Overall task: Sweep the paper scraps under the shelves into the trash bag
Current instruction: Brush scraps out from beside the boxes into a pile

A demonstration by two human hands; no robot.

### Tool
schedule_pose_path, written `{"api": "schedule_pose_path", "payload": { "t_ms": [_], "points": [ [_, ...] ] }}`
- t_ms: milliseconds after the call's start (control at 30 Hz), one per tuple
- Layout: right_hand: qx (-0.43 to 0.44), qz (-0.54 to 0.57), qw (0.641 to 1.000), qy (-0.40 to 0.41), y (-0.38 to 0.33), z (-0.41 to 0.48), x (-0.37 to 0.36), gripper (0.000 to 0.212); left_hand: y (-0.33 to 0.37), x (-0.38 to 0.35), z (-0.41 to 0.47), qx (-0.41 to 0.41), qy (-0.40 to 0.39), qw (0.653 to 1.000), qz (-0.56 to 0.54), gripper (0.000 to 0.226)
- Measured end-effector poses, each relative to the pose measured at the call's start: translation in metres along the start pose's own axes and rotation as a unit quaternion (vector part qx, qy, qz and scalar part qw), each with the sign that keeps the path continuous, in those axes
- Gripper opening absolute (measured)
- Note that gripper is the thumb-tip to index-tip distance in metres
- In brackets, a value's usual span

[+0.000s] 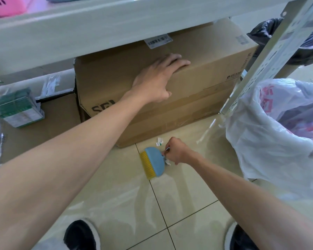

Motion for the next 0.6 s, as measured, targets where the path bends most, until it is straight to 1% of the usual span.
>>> {"api": "schedule_pose_path", "payload": {
  "t_ms": [67,200,300,433,600],
  "points": [
    [-0.013,-0.019,1.000,0.007,0.011,0.000,0.019,0.018,0.001,0.000,-0.001,-0.004,0.002,1.000,0.000,0.099],
    [-0.053,-0.058,0.996,0.033,0.032,-0.007,0.052,0.021,0.001,0.002,-0.002,-0.001,0.000,1.000,-0.005,0.099],
    [-0.067,-0.070,0.994,0.049,0.037,-0.012,0.069,0.021,0.003,0.003,-0.003,-0.001,-0.006,1.000,-0.008,0.098],
    [-0.052,0.007,0.997,0.062,0.024,-0.006,0.069,0.023,0.002,0.004,-0.003,0.002,-0.008,1.000,-0.002,0.098],
    [-0.029,0.073,0.996,0.033,-0.005,0.010,0.033,0.028,0.001,0.001,-0.003,-0.003,-0.002,1.000,0.000,0.098]
  ]
}}
Point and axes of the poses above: each hand's wrist, its own z-axis towards the middle knuckle, its own x-axis out of the back of the hand, y = z × x, the point moved 8 cm from there along z, towards the middle knuckle, and after that the axes turned 14 degrees about x, right-handed, at the moved point
